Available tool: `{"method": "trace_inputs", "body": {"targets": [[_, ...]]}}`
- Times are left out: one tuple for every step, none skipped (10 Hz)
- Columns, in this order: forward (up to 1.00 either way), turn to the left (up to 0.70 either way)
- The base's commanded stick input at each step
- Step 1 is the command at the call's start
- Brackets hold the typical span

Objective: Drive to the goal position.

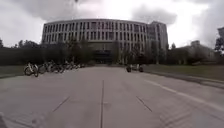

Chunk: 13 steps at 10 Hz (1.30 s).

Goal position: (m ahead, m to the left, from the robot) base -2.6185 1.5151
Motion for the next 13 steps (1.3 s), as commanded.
{"method": "trace_inputs", "body": {"targets": [[0.85,0.0],[0.85,0.01],[0.85,0.02],[0.85,0.06],[0.85,0.06],[0.85,0.05],[0.85,0.07],[0.85,0.08],[0.85,0.09],[0.85,0.07],[0.85,0.07],[0.85,0.06],[0.85,0.05]]}}
